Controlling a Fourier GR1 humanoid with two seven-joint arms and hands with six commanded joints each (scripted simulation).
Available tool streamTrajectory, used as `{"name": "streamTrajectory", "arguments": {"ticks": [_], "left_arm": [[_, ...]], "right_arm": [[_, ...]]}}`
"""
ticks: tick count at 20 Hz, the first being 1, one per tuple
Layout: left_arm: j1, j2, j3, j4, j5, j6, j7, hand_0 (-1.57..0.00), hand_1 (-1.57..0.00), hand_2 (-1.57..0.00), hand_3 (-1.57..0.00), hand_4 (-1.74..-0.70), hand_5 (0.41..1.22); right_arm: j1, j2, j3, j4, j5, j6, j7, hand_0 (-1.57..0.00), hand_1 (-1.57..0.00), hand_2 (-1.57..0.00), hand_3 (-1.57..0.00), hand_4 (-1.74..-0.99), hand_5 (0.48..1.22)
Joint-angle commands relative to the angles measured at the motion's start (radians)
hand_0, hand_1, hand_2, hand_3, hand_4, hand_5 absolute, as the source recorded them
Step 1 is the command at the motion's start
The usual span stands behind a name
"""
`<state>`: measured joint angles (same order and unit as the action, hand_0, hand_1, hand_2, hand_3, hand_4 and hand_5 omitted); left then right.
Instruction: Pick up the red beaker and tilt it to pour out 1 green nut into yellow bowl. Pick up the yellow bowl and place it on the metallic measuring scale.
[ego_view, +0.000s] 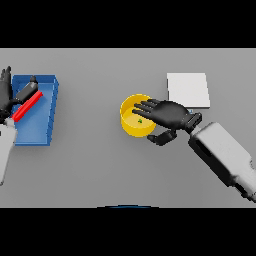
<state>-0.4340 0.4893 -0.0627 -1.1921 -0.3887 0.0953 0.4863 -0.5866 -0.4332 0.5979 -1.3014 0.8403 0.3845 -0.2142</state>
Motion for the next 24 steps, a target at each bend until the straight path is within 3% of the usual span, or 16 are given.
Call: {"name": "streamTrajectory", "arguments": {"ticks": [1,15,17,20,21,22,24], "left_arm": [[0.005,-0.002,0.001,-0.006,0.0,0.007,-0.003,0.0,0.0,0.0,0.0,-0.75,0.701],[0.028,0.016,0.012,-0.034,0.009,0.0,0.003,0.0,0.0,0.0,0.0,-0.75,0.699],[0.017,0.013,0.013,-0.006,0.003,0.008,-0.002,0.0,0.0,0.0,0.0,-0.74,0.697],[0.018,0.015,0.016,-0.009,0.009,0.004,-0.013,0.0,0.0,0.0,0.0,-0.75,0.701],[0.011,0.019,0.018,0.001,0.011,0.0,-0.019,0.0,0.0,0.0,0.0,-0.75,0.701],[0.006,0.014,0.017,0.006,0.009,0.005,-0.018,0.0,0.0,0.0,0.0,-0.75,0.7],[0.008,0.022,0.016,-0.002,0.011,-0.006,-0.019,0.0,0.0,0.0,0.0,-0.76,0.704]], "right_arm": [[-0.018,0.017,0.015,0.025,0.006,0.011,-0.001,0.0,0.0,0.0,0.0,-1.221,0.722],[-0.154,0.107,0.1,0.236,0.053,0.088,0.007,0.0,0.0,0.0,-0.01,-1.276,0.744],[-0.144,0.103,0.105,0.24,0.05,0.104,0.001,0.0,0.0,-0.01,-0.05,-1.285,0.753],[-0.131,0.111,0.09,0.228,0.03,0.145,0.047,-0.03,-0.04,-0.07,-0.14,-1.302,0.805],[-0.137,0.122,0.093,0.236,0.036,0.144,0.069,-0.16,-0.14,-0.15,-0.18,-1.321,0.839],[-0.131,0.105,0.096,0.228,0.034,0.14,0.043,-0.44,-0.42,-0.38,-0.24,-1.351,0.915],[-0.137,0.103,0.098,0.237,0.024,0.143,0.004,-0.85,-0.84,-0.81,-0.4,-1.463,1.025]]}}
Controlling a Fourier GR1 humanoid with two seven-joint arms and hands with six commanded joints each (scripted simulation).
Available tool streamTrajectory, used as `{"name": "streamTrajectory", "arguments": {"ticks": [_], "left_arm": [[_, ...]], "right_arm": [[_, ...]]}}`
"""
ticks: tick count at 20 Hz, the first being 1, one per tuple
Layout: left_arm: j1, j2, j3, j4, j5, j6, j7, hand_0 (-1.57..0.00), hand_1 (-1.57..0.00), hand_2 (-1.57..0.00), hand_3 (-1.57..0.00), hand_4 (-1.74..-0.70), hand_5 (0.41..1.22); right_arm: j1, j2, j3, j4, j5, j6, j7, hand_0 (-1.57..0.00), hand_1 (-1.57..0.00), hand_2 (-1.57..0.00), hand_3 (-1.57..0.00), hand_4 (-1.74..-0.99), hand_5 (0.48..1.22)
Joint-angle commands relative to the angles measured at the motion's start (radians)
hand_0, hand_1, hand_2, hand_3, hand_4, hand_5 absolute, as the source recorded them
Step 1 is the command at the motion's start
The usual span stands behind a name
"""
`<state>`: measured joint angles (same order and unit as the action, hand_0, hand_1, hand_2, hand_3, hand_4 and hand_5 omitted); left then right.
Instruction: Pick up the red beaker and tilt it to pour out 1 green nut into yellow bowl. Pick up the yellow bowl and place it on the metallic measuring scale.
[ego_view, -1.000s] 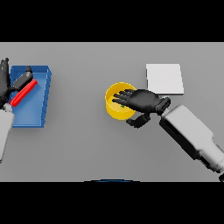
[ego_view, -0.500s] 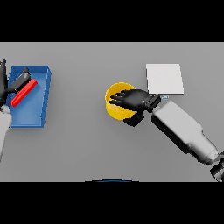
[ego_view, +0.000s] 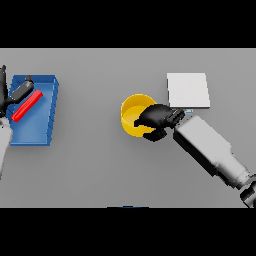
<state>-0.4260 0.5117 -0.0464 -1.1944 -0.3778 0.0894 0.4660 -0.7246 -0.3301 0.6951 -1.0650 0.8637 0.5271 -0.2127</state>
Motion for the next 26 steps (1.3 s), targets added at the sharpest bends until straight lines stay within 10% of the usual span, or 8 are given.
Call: {"name": "streamTrajectory", "arguments": {"ticks": [1,5,9,26], "left_arm": [[0.015,-0.002,-0.002,-0.008,-0.001,0.004,-0.008,0.0,0.0,0.0,0.0,-0.76,0.703],[-0.001,-0.007,-0.007,0.008,-0.015,0.017,-0.002,0.0,0.0,0.0,0.0,-0.75,0.695],[0.006,-0.001,-0.011,0.0,-0.014,0.004,0.0,0.0,0.0,0.0,0.0,-0.74,0.689],[-0.013,0.003,-0.003,0.018,-0.008,0.003,-0.011,0.0,0.0,0.0,0.0,-0.75,0.697]], "right_arm": [[-0.005,0.003,-0.001,-0.001,-0.005,0.016,0.009,-0.99,-0.98,-0.96,-0.55,-1.514,1.064],[-0.01,0.0,0.007,-0.004,-0.019,0.044,0.023,-1.33,-1.33,-1.2,-1.12,-1.647,1.157],[-0.005,-0.017,0.009,-0.018,-0.036,0.034,0.011,-1.47,-1.47,-1.28,-1.37,-1.702,1.195],[-0.024,-0.097,-0.116,-0.22,-0.102,0.09,0.141,-1.57,-1.57,-1.44,-1.38,-1.74,1.22]]}}
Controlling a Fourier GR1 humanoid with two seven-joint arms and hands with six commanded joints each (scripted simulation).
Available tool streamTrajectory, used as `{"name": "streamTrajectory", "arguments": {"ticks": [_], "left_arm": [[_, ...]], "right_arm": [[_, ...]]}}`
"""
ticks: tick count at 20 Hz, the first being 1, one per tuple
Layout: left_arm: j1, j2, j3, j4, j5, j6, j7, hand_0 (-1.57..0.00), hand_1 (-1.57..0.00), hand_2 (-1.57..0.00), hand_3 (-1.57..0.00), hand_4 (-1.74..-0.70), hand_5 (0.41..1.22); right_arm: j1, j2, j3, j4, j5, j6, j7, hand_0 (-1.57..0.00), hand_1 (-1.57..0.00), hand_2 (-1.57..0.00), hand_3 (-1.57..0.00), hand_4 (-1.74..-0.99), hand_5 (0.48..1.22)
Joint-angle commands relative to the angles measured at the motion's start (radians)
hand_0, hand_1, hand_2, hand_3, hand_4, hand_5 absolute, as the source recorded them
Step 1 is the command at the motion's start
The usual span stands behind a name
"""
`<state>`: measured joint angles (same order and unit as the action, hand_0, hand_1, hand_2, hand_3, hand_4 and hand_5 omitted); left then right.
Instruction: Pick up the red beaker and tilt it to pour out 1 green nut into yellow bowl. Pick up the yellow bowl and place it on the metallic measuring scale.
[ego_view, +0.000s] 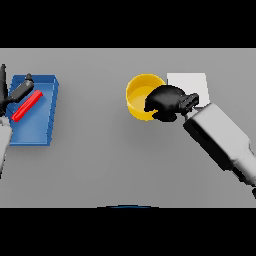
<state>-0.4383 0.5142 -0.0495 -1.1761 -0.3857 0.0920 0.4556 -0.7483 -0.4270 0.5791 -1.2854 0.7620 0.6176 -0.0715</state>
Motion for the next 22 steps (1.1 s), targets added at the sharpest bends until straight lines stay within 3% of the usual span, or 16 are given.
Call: {"name": "streamTrajectory", "arguments": {"ticks": [1,2,5,7,12,17,22], "left_arm": [[-0.006,0.005,-0.001,-0.007,-0.003,-0.005,0.019,0.0,0.0,0.0,0.0,-0.74,0.7],[0.006,0.006,-0.006,-0.022,-0.006,-0.007,0.019,0.0,0.0,0.0,0.0,-0.74,0.702],[0.018,0.008,-0.004,-0.031,-0.007,-0.001,0.016,0.0,0.0,0.0,0.0,-0.74,0.71],[0.003,0.003,-0.005,-0.025,-0.01,-0.001,0.027,0.0,0.0,0.0,0.0,-0.74,0.708],[0.026,0.011,-0.001,-0.052,-0.003,-0.01,0.034,0.0,0.0,0.0,0.0,-0.73,0.697],[0.013,0.011,-0.004,-0.054,-0.008,-0.014,0.049,0.0,0.0,0.0,0.0,-0.72,0.684],[0.019,0.009,-0.004,-0.043,-0.011,-0.008,0.04,0.0,0.0,0.0,0.0,-0.72,0.679]], "right_arm": [[0.004,0.002,-0.012,-0.001,-0.005,0.008,0.018,-1.57,-1.57,-1.47,-1.35,-1.74,1.22],[0.008,-0.004,-0.027,-0.014,-0.01,0.013,0.041,-1.57,-1.57,-1.47,-1.31,-1.74,1.22],[-0.012,-0.051,-0.072,0.015,-0.003,-0.023,0.025,-1.57,-1.57,-1.5,-1.24,-1.741,1.221],[-0.021,-0.073,-0.098,0.063,0.009,-0.062,0.026,-1.57,-1.57,-1.53,-1.22,-1.741,1.221],[-0.047,-0.115,-0.15,0.198,0.016,-0.132,-0.033,-1.57,-1.57,-1.5,-1.18,-1.741,1.221],[-0.06,-0.105,-0.171,0.359,0.054,-0.233,-0.06,-1.57,-1.57,-1.46,-1.26,-1.741,1.221],[-0.056,-0.078,-0.183,0.461,0.063,-0.272,-0.06,-1.57,-1.57,-1.4,-1.35,-1.741,1.221]]}}
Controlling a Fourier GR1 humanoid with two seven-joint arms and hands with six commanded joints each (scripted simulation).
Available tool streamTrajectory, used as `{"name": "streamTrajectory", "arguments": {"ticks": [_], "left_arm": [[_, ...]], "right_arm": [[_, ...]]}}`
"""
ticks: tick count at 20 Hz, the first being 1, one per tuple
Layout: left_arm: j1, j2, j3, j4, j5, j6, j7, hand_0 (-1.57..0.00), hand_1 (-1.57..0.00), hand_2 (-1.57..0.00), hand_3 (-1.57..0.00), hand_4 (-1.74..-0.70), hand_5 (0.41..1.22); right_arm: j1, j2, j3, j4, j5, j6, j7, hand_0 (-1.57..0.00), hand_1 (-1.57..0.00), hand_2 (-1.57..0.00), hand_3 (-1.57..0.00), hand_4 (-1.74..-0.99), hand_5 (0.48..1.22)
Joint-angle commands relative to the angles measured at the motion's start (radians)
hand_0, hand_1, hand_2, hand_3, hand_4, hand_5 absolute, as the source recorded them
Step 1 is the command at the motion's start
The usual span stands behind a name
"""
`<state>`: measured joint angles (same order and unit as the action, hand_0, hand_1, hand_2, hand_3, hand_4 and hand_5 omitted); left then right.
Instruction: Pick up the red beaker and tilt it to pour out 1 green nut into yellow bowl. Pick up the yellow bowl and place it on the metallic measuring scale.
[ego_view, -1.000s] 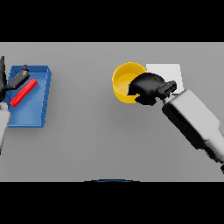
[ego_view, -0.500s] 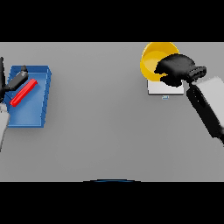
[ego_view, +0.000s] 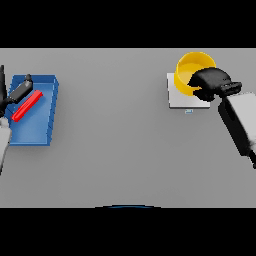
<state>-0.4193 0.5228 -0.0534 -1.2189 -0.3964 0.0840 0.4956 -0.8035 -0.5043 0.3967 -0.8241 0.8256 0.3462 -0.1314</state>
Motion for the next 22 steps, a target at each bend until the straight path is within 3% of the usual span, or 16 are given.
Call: {"name": "streamTrajectory", "arguments": {"ticks": [1,5,8,9,11,12,14,16,19,22], "left_arm": [[0.012,0.002,-0.001,-0.014,0.001,0.0,-0.011,0.0,0.0,0.0,0.0,-0.72,0.678],[0.001,0.01,0.006,0.004,0.004,-0.004,-0.017,0.0,0.0,0.0,0.0,-0.73,0.673],[-0.01,0.002,-0.001,0.007,-0.002,-0.004,-0.003,0.0,0.0,0.0,0.0,-0.72,0.668],[-0.008,0.008,-0.003,-0.007,-0.001,-0.012,-0.006,0.0,0.0,0.0,0.0,-0.72,0.667],[-0.018,-0.001,-0.007,0.004,-0.012,0.0,0.018,0.0,0.0,0.0,0.0,-0.72,0.671],[-0.013,0.003,-0.004,-0.003,-0.008,-0.003,0.014,0.0,0.0,0.0,0.0,-0.72,0.671],[-0.019,-0.001,-0.008,0.009,-0.009,-0.007,0.014,0.0,0.0,0.0,0.0,-0.72,0.668],[-0.028,-0.007,-0.005,0.03,-0.009,0.001,0.007,0.0,0.0,0.0,0.0,-0.72,0.666],[-0.02,-0.011,-0.007,0.022,-0.009,0.008,-0.003,0.0,0.0,0.0,0.0,-0.72,0.662],[-0.017,0.004,0.001,0.024,-0.007,0.001,0.0,0.0,0.0,0.0,0.0,-0.72,0.664]], "right_arm": [[0.0,-0.002,-0.004,0.014,-0.002,-0.002,-0.011,-1.57,-1.57,-1.4,-1.35,-1.741,1.221],[0.0,0.006,-0.013,0.049,-0.009,-0.029,-0.065,-1.57,-1.57,-1.34,-1.4,-1.741,1.221],[0.006,0.02,-0.016,0.063,-0.013,-0.036,-0.058,-1.46,-1.57,-1.34,-1.45,-1.741,1.221],[-0.004,0.03,-0.015,0.075,-0.009,-0.04,-0.055,-1.45,-1.5,-1.38,-1.39,-1.734,1.221],[-0.006,0.029,-0.024,0.073,-0.017,-0.038,-0.059,-1.49,-1.48,-1.45,-1.1,-1.737,1.221],[-0.011,0.029,-0.026,0.074,-0.018,-0.026,-0.052,-1.44,-1.34,-1.29,-0.99,-1.688,1.221],[0.005,0.025,-0.018,0.062,-0.013,-0.021,-0.057,-0.99,-0.88,-0.92,-0.8,-1.629,1.08],[0.001,0.017,0.0,0.062,0.004,-0.005,-0.054,-0.63,-0.56,-0.66,-0.66,-1.593,0.987],[-0.019,0.017,0.016,0.073,0.019,0.002,-0.075,-0.32,-0.29,-0.38,-0.51,-1.56,0.909],[-0.014,0.017,0.017,0.082,0.021,-0.017,-0.102,-0.17,-0.15,-0.19,-0.39,-1.546,0.856]]}}
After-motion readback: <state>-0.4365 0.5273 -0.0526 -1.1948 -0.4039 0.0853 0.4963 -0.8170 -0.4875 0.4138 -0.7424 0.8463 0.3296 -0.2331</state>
